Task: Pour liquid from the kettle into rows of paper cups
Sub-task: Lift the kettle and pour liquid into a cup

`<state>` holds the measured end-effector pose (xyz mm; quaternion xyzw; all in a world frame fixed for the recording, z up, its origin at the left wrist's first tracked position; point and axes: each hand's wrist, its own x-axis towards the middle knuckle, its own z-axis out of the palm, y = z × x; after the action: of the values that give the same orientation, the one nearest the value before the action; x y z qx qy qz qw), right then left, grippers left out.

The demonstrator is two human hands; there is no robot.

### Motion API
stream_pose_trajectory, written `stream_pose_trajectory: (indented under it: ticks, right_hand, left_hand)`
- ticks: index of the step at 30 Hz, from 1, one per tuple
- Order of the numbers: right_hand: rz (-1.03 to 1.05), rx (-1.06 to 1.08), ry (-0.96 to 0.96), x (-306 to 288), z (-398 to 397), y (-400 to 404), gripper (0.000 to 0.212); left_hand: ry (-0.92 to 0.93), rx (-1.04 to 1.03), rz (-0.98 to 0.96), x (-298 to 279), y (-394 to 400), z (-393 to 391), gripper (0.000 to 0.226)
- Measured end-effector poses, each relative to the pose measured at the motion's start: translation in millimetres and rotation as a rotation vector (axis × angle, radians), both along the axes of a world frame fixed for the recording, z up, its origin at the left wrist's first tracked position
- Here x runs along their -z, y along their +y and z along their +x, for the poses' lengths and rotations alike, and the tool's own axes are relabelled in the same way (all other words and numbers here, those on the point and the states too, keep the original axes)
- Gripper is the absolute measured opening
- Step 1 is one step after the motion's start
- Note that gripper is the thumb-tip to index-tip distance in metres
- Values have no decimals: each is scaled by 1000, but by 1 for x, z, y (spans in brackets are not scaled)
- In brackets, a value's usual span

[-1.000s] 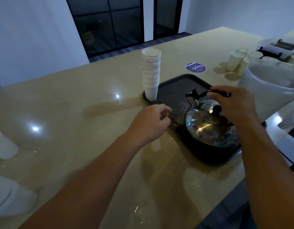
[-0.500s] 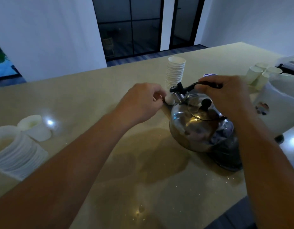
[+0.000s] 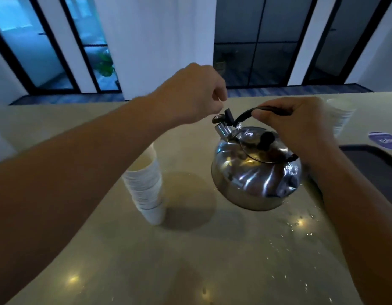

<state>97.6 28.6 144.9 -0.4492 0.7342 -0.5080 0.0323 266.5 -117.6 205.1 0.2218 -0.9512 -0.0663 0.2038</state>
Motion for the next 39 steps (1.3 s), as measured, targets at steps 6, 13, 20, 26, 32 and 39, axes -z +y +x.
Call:
stream_pose_trajectory:
  ticks: [6,13,20,26,32,39]
  right_hand:
    - [0,-116,1,-7,26,-54,14]
    - [25,-196,15,5,45,-104,12]
    - [65,-266,58,21,59,-147,11]
    - [102,-288,59,36,66,-174,14]
    - [129,-319,43,43,71,-190,14]
    - [142,-321,48,45,75,-201,9]
  left_hand:
    - [-17,-71,254,-2,-52,40,11]
    - [7,-103,410,28,-98,62,10]
    - [104,-136,536,61,-135,75,11]
    - [208,-233,594,85,-152,84,10]
    - [271,-320,628,99,-159,85,13]
    - [344,-364,629,111,-166,87,12]
